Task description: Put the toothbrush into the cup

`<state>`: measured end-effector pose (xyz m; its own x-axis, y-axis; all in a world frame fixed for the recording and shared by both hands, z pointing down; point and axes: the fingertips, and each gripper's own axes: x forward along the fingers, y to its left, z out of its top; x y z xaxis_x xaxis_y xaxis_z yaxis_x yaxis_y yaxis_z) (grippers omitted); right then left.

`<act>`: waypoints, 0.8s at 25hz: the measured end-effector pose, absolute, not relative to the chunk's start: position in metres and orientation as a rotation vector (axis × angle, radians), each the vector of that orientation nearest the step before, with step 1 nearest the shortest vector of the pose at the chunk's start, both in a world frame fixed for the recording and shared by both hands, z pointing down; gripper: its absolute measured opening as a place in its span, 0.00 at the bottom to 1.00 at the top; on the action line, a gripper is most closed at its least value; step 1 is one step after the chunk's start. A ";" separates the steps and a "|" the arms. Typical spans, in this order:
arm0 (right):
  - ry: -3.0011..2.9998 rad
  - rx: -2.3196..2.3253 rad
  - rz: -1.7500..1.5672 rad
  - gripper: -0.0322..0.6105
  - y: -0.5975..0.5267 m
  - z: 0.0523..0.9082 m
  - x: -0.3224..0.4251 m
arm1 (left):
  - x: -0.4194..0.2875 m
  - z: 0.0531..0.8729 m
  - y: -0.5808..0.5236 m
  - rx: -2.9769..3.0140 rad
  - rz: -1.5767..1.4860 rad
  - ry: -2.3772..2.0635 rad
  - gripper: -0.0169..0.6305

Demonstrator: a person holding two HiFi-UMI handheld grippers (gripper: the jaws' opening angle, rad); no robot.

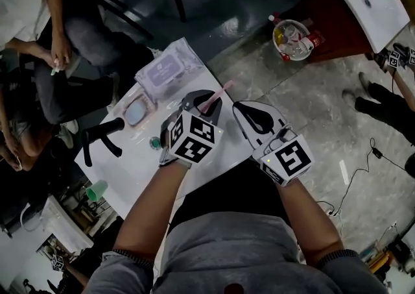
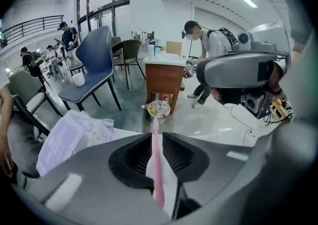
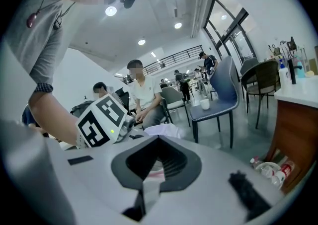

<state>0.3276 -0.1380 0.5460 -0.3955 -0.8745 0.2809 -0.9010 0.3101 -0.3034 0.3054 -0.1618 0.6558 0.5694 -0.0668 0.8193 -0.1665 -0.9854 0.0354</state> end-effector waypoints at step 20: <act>-2.495 1.722 0.685 0.07 -0.142 0.553 0.352 | 0.312 0.697 -0.151 2.430 1.605 -0.066 0.21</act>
<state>0.3519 -0.1417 0.5530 -0.3855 -0.8819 0.2715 -0.8969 0.2889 -0.3349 0.3124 -0.1513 0.6973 0.3999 0.0874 0.9124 -0.1622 -0.9730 0.1643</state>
